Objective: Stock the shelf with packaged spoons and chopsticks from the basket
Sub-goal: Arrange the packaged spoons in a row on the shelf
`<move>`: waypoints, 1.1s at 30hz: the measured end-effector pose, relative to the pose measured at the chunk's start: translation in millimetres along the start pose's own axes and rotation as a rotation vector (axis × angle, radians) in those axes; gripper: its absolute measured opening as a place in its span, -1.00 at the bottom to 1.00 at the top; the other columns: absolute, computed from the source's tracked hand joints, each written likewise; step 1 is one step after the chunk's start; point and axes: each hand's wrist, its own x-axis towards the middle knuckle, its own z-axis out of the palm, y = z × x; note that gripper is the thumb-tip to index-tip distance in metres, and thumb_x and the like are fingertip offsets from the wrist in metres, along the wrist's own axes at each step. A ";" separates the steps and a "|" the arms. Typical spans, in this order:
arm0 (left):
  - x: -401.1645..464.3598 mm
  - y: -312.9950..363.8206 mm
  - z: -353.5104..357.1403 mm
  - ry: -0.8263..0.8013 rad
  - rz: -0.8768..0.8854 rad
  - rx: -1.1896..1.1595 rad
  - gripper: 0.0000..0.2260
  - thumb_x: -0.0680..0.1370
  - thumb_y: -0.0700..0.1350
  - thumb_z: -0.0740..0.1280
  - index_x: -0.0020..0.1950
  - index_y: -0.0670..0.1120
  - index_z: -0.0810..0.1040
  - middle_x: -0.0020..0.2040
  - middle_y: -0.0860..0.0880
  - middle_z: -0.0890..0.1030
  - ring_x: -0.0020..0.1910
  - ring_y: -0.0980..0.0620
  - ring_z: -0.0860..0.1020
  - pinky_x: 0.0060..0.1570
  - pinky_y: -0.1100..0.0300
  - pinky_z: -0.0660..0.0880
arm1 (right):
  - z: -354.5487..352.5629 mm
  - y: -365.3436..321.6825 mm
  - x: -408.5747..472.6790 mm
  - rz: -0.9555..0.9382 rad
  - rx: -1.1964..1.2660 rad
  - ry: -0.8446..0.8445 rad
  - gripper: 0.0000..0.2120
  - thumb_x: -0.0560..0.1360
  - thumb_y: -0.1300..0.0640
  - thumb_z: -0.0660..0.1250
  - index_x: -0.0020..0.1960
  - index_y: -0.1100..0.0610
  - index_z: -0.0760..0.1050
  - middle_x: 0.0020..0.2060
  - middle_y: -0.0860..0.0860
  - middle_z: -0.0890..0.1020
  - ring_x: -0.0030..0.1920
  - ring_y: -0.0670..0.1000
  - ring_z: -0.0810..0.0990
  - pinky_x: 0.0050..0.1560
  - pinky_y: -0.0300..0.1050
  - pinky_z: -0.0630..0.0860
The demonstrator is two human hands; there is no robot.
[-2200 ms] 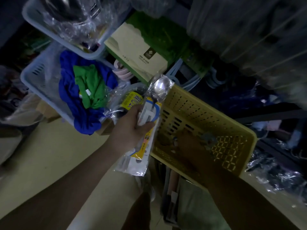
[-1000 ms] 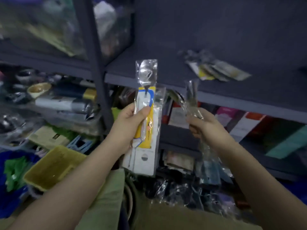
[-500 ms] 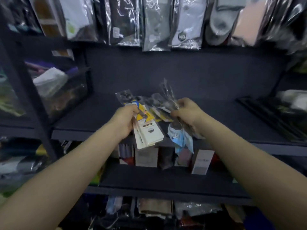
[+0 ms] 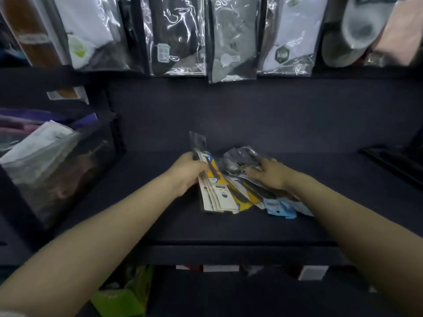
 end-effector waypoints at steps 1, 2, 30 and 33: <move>8.3 -3.4 -2.6 -0.026 0.017 0.055 -0.76 0.45 -0.37 0.25 0.11 -0.23 0.49 -0.01 -0.16 0.63 -0.04 -0.10 0.62 0.00 0.09 0.57 | -2.2 0.6 1.8 -0.011 -0.032 -0.013 -0.16 0.40 -0.38 0.09 0.53 0.04 0.06 0.52 0.10 0.15 0.47 0.18 0.22 0.43 0.12 0.26; 14.2 -5.6 -3.7 -0.062 0.037 0.136 -0.66 0.45 -0.34 0.28 0.22 -0.20 0.43 0.08 -0.13 0.61 0.04 -0.07 0.60 0.05 0.11 0.54 | -5.1 2.5 4.8 -0.028 -0.064 -0.015 -0.25 0.45 -0.33 0.09 0.52 0.05 0.12 0.51 0.10 0.17 0.46 0.18 0.24 0.43 0.10 0.26; -8.4 21.2 50.4 0.102 0.338 0.435 -0.69 0.53 -0.10 0.27 0.27 -0.02 0.40 0.22 0.04 0.51 0.19 0.12 0.48 0.18 0.25 0.42 | -87.5 -12.8 56.5 -0.446 0.453 0.467 -0.84 0.49 0.20 0.25 -0.21 0.28 0.45 -0.33 0.13 0.44 -0.30 0.04 0.38 -0.33 -0.14 0.23; -18.7 27.9 54.8 0.127 0.316 0.238 -0.78 0.55 -0.07 0.22 0.20 0.03 0.41 0.07 0.04 0.58 -0.01 0.17 0.55 0.01 0.30 0.48 | -75.8 -36.4 47.9 -0.450 0.868 0.211 -0.79 0.51 0.23 0.25 -0.29 0.13 0.36 -0.37 0.10 0.45 -0.47 0.00 0.44 -0.56 -0.23 0.37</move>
